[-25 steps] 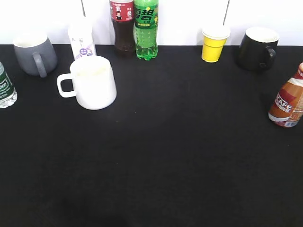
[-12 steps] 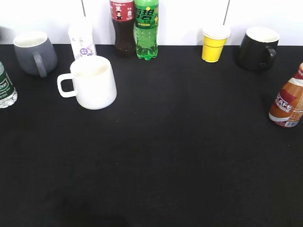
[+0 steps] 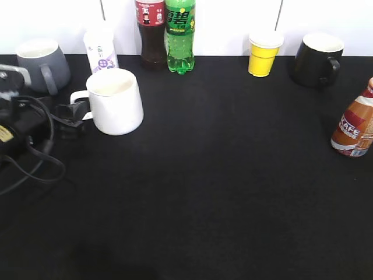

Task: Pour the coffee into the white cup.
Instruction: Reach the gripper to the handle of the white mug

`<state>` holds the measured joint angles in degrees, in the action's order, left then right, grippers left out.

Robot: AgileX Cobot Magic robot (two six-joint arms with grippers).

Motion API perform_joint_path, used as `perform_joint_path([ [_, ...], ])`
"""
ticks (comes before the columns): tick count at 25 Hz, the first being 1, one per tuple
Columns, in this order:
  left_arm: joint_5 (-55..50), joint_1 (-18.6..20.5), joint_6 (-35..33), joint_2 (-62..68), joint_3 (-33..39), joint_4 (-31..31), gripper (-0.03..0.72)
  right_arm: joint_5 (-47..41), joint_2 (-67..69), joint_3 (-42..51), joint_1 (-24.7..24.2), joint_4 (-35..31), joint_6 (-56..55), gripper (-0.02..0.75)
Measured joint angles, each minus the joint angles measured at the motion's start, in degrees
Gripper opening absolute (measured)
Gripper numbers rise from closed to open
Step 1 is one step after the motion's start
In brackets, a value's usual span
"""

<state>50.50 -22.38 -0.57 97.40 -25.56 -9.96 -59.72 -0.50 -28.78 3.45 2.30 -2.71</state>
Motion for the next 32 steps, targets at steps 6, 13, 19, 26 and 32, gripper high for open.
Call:
perform_joint_path([
  [6, 13.87, 0.0, 0.0, 9.0, 0.0, -0.21, 0.526, 0.0, 0.0, 0.0, 0.0, 0.0, 0.0, 0.586],
  [13, 14.82, 0.0, 0.0, 10.6, -1.08, -2.71, 0.507, 0.0, 0.0, 0.0, 0.0, 0.0, 0.0, 0.586],
  [19, 18.29, 0.0, 0.0, 14.45, -1.74, -2.77, 0.505, 0.0, 0.0, 0.0, 0.0, 0.0, 0.0, 0.586],
  [26, 19.01, 0.55, 0.0, 15.38, -2.91, -2.61, 0.505, 0.03, 0.0, 0.0, 0.0, 0.0, 0.0, 0.586],
  [32, 16.77, 0.74, 0.0, 15.87, -6.29, -2.81, 0.487, 0.03, 0.0, 0.0, 0.0, 0.0, 0.0, 0.586],
])
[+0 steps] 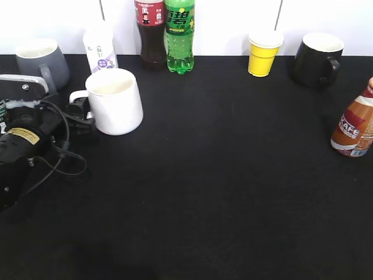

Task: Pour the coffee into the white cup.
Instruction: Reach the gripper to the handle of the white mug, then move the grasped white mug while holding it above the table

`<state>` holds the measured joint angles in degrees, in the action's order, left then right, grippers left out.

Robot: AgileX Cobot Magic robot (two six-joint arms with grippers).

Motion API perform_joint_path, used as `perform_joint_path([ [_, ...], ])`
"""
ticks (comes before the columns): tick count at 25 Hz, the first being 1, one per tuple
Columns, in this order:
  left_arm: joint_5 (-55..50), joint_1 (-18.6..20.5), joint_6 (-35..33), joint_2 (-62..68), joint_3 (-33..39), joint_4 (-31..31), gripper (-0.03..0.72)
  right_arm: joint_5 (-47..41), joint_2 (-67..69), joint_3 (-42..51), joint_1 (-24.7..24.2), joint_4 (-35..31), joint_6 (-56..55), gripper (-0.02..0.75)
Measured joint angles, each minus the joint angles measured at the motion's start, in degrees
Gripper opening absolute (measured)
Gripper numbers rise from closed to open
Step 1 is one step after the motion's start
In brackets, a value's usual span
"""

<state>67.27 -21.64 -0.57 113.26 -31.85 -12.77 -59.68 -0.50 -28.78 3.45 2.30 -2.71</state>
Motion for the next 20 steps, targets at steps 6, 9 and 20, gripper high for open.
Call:
perform_joint_path([
  [6, -0.8, 4.82, -0.06, 0.0, -0.12, 7.24, 0.468, 0.0, 0.0, 0.0, 0.0, 0.0, 0.0, 0.586],
  [9, -3.33, 5.21, -0.17, 1.85, -4.78, 7.86, 0.453, 0.0, 0.0, 0.0, 0.0, 0.0, 0.0, 0.586],
  [20, -1.9, 5.45, 0.57, -1.99, -3.94, 16.89, 0.062, 0.0, 0.0, 0.0, 0.0, 0.0, 0.0, 0.586],
])
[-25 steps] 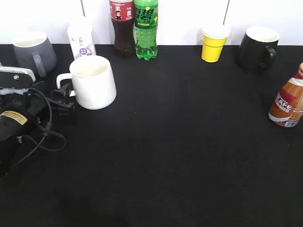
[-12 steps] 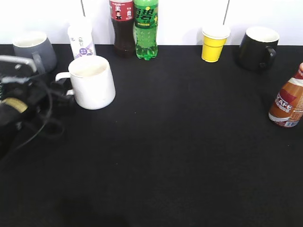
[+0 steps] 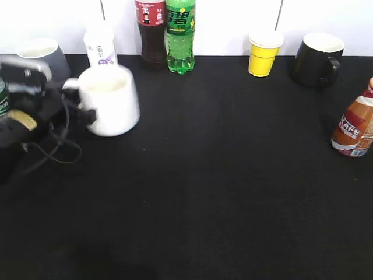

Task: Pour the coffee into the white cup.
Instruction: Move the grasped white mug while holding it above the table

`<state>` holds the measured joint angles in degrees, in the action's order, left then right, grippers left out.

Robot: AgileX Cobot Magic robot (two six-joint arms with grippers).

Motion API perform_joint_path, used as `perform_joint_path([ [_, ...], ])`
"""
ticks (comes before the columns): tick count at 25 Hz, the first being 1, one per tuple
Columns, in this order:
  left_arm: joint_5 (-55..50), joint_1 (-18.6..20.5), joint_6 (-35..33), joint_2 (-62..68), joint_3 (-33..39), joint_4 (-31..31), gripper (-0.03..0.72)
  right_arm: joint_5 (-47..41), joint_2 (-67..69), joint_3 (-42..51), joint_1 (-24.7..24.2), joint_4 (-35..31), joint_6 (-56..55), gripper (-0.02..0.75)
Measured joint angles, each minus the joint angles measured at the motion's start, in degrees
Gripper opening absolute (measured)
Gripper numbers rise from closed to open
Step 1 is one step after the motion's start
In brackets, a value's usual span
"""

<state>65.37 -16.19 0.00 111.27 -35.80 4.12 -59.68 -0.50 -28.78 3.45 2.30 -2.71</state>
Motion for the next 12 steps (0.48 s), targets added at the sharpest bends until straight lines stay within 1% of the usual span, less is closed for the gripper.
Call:
perform_joint_path([
  [3, 0.75, 0.0, 9.37, -3.2, 0.0, 12.2, 0.06, 0.0, 0.0, 0.0, 0.0, 0.0, 0.0, 0.586],
  [4, 0.62, 0.0, 11.08, -3.2, 0.0, 17.45, 0.06, 0.0, 0.0, 0.0, 0.0, 0.0, 0.0, 0.586],
  [5, 0.6, -0.08, 12.45, -3.2, 0.0, 21.22, 0.06, 0.0, 0.0, 0.0, 0.0, 0.0, 0.0, 0.586],
  [8, 0.31, -2.51, 13.75, -3.2, -0.58, 24.3, 0.06, 0.0, 0.0, 0.0, 0.0, 0.0, 0.0, 0.586],
  [10, -1.51, -4.7, 13.86, -3.2, -3.42, 26.2, 0.061, 0.0, 0.0, 0.0, 0.0, 0.0, 0.0, 0.586],
  [12, -3.41, -5.68, 13.91, -3.2, -5.74, 26.46, 0.066, 0.0, 0.0, 0.0, 0.0, 0.0, 0.0, 0.586],
])
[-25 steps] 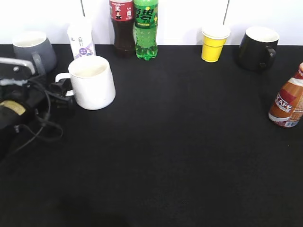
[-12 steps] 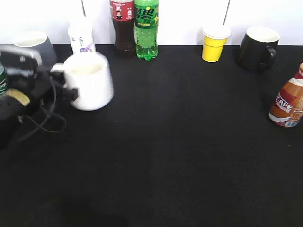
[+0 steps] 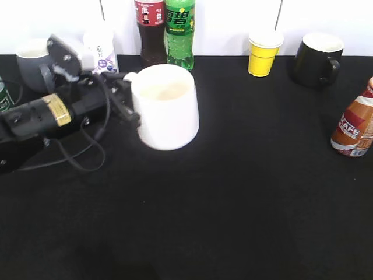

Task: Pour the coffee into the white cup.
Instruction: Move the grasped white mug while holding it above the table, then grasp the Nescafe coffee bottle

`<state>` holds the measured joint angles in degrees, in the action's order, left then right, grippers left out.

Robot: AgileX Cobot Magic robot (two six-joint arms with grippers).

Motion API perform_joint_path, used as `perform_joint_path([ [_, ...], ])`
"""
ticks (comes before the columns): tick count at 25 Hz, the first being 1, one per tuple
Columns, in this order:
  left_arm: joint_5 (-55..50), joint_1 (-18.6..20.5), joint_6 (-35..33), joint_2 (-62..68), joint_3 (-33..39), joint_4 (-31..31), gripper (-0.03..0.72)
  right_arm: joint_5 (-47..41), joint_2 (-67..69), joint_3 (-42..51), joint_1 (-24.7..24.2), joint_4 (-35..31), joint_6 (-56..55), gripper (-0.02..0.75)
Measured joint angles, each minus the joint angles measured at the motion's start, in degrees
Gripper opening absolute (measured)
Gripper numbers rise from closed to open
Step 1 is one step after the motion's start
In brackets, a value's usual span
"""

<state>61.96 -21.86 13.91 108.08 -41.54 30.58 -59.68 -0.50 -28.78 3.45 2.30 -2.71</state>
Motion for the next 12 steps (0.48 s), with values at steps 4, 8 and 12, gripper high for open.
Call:
perform_joint_path([
  [4, -2.91, 0.0, 0.0, 0.0, -0.18, -0.26, 0.073, 0.0, 0.0, 0.0, 0.0, 0.0, 0.0, 0.586],
  [8, -2.93, 0.0, 0.0, 0.0, -0.36, -0.26, 0.078, 4.5, 4.29, -0.89, 0.0, 3.73, 0.0, 0.586],
  [12, -2.82, 0.0, 0.0, 0.0, -0.36, -0.26, 0.081, 30.03, 22.61, 0.46, 0.0, 4.92, 0.0, 0.586],
])
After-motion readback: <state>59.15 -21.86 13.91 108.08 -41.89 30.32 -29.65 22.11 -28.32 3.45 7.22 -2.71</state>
